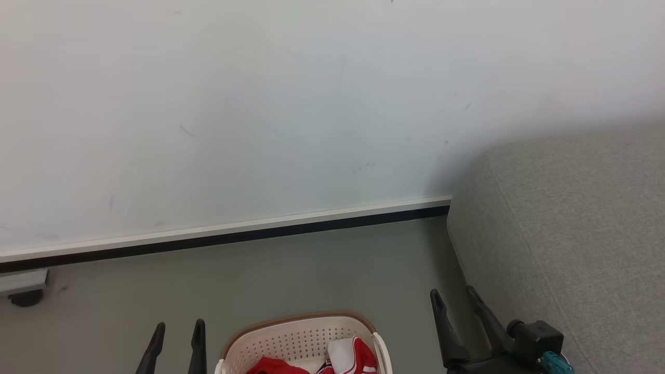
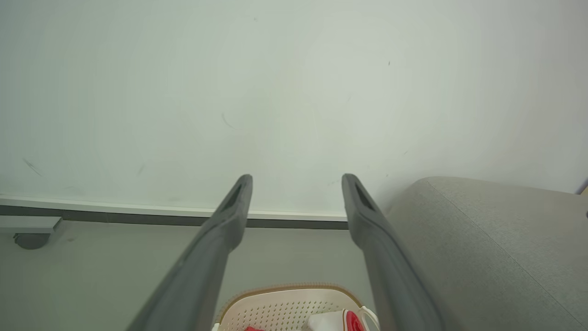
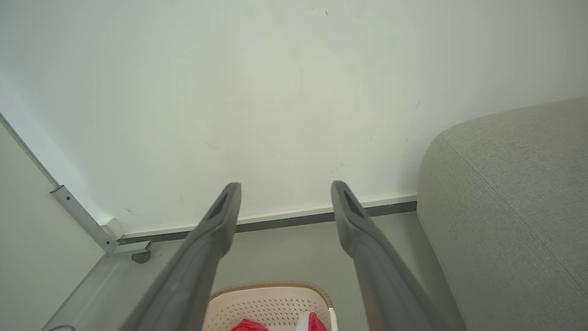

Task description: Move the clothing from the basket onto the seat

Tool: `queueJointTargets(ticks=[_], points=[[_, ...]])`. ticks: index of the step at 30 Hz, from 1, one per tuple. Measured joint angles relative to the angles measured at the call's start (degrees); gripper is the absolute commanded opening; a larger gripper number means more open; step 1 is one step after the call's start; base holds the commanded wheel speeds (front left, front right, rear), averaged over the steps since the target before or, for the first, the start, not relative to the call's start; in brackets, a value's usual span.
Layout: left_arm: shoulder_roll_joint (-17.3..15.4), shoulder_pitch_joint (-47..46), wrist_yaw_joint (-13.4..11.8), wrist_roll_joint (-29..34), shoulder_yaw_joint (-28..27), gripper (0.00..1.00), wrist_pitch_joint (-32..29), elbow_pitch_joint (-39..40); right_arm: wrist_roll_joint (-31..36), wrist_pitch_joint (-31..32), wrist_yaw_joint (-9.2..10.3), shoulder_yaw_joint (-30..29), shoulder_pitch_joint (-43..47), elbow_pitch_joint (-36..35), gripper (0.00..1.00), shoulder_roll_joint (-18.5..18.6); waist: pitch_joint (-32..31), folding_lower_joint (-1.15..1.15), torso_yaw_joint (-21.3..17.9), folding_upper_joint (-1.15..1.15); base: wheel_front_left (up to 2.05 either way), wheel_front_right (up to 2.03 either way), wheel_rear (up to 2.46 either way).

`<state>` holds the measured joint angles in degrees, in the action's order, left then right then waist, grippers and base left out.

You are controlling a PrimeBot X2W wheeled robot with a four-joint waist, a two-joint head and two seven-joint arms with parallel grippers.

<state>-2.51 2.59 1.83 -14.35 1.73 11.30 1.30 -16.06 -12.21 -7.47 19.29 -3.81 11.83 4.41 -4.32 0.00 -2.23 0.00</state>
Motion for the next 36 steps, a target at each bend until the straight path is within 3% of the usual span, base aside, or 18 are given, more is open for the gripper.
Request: queueJointTargets(ticks=[29,36], points=[[-0.2,2.1,-1.7,10.5,-1.2,1.0,3.6,1.5,13.6,-2.7,0.0,-2.4,2.0,-0.3,1.0,-1.1,-1.5,0.0,-0.5,0.0,0.0,0.0,0.0],[-0.3,2.1,-1.5,10.7,-1.2,1.0,3.7,1.3,13.9,-2.9,0.0,-2.4,2.0,-0.3,1.0,-1.2,-1.5,0.01,-0.6,0.0,0.0,0.0,0.0]])
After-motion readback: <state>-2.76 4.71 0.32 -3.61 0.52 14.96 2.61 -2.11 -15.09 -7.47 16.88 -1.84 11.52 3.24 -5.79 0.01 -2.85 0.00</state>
